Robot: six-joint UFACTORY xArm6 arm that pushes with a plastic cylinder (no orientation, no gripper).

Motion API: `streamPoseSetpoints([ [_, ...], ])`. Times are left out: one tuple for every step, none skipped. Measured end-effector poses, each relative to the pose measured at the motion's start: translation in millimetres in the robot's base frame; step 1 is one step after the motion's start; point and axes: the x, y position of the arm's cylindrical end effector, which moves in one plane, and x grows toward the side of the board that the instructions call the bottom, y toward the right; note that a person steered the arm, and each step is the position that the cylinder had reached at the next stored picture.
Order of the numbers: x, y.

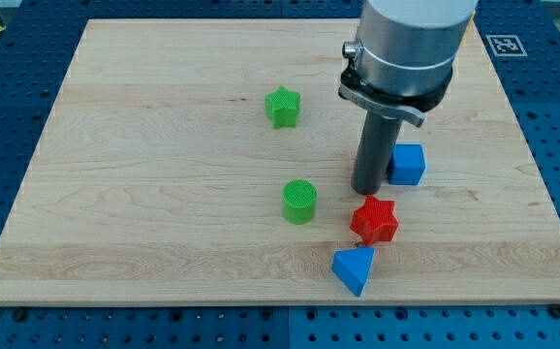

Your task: Push green circle to the bottom left of the green star

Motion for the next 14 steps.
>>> streamPoseSetpoints([
  [-5,-1],
  [-5,-25],
  [-21,-55],
  [-52,-65],
  [-60,-62],
  [-59,-31],
  [-53,-24],
  [-35,-24],
  [-34,-24],
  [-23,-27],
  [-19,-36],
  [-14,-36],
  [-8,-37],
  [3,-37],
])
